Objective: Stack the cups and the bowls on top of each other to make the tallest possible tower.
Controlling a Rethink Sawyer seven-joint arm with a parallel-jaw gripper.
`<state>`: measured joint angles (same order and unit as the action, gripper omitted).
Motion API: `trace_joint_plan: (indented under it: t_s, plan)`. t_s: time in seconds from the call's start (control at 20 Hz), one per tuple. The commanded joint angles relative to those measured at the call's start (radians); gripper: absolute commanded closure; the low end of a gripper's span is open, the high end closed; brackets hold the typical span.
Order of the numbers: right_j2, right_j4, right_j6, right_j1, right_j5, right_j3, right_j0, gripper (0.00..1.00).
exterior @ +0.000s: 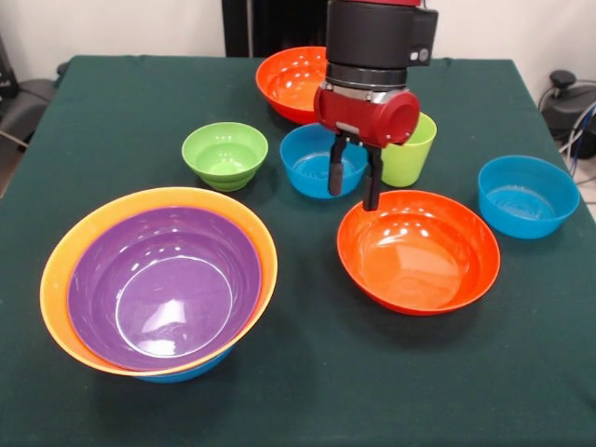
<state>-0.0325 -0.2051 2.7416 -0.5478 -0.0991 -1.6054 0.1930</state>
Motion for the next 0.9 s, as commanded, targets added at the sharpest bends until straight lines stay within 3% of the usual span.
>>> trace_joint_plan:
  t_s: [0.05, 0.4, 0.6, 0.9]
  plan:
    - [-0.048, -0.024, -0.015, 0.037, -0.089, -0.052, -0.025, 0.00]
    - [-0.020, -0.008, 0.007, 0.037, -0.095, -0.053, -0.053, 0.00]
    - [0.066, 0.038, 0.073, 0.046, -0.122, -0.049, -0.116, 0.00]
    - [0.141, 0.102, 0.122, 0.073, -0.119, -0.071, -0.155, 0.00]
